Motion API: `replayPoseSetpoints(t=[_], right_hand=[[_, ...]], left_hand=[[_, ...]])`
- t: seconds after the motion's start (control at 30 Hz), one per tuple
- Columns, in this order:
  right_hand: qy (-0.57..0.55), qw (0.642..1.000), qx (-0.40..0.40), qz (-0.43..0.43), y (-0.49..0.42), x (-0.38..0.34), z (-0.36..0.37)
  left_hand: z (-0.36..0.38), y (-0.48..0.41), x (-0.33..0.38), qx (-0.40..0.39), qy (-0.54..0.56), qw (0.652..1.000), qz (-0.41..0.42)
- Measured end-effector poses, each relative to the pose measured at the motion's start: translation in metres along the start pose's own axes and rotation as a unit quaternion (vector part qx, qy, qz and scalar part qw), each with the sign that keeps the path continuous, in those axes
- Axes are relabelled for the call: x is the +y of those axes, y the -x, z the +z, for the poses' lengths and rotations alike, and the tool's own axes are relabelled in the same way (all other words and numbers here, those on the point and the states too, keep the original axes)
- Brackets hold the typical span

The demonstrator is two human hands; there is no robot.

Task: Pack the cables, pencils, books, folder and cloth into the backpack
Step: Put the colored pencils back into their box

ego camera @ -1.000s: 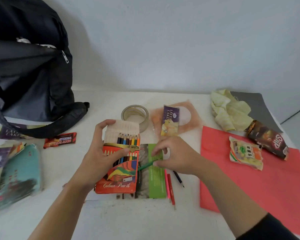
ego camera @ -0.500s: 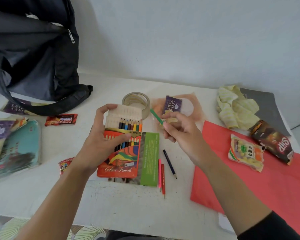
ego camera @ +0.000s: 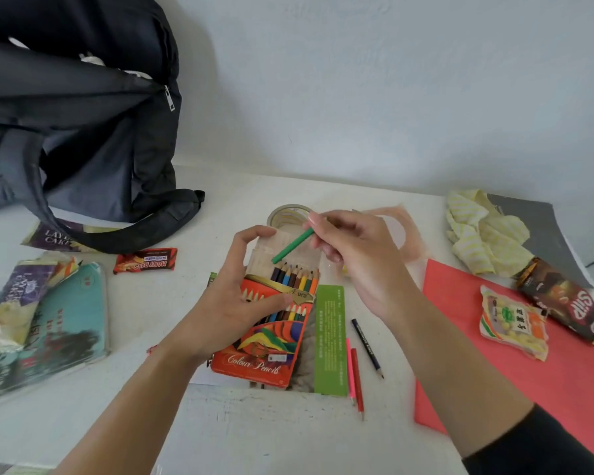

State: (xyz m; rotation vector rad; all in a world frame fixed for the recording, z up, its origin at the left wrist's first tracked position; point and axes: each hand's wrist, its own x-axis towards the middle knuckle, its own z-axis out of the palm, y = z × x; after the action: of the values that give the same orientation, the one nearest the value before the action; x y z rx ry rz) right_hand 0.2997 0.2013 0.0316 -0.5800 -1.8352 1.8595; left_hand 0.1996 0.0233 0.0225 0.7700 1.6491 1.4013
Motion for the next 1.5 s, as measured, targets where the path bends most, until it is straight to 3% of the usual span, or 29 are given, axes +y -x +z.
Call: replayPoseSetpoints(t=[0.13,0.27,0.43,0.57,0.77,0.9,1.0,1.1,1.33,1.5], right_hand=[[0.171,0.985,0.002,-0.036,-0.009,0.001,0.023],[0.347,0.936,-0.029,-0.058,-0.01,0.01,0.037],[0.422,0.899,-0.098,-0.057,0.004,0.013,0.045],[0.36,0.929,-0.088,-0.015,0.016,0.012,0.041],[0.247,0.968,0.033,-0.041,0.031,0.016,0.005],[0.384,0.921,0.057,0.038,0.042,0.034,-0.037],[0.468,0.872,0.005,0.144,0.055,0.042,-0.06],[0.47,0.86,-0.047,0.192,0.062,0.046,-0.061],[0.525,0.832,-0.006,0.179,0.066,0.064,-0.05],[0.504,0.851,0.027,0.148,0.066,0.07,-0.054]], left_hand=[[-0.009,-0.001,-0.001,-0.014,-0.027,0.999,0.019],[-0.016,0.001,-0.006,-0.021,-0.03,0.999,0.018],[-0.021,0.001,-0.01,-0.026,-0.021,0.999,0.023],[-0.017,-0.001,-0.014,-0.038,-0.017,0.998,0.046],[-0.007,-0.002,-0.018,-0.026,0.026,0.999,-0.002],[-0.006,-0.005,-0.026,0.0,0.031,0.999,-0.023],[-0.004,-0.007,-0.028,0.014,0.03,0.999,-0.024],[-0.001,-0.01,-0.03,0.025,0.021,0.999,-0.024],[0.008,-0.007,-0.031,0.019,0.03,0.999,-0.019],[0.013,-0.005,-0.028,0.01,0.037,0.999,-0.028]])
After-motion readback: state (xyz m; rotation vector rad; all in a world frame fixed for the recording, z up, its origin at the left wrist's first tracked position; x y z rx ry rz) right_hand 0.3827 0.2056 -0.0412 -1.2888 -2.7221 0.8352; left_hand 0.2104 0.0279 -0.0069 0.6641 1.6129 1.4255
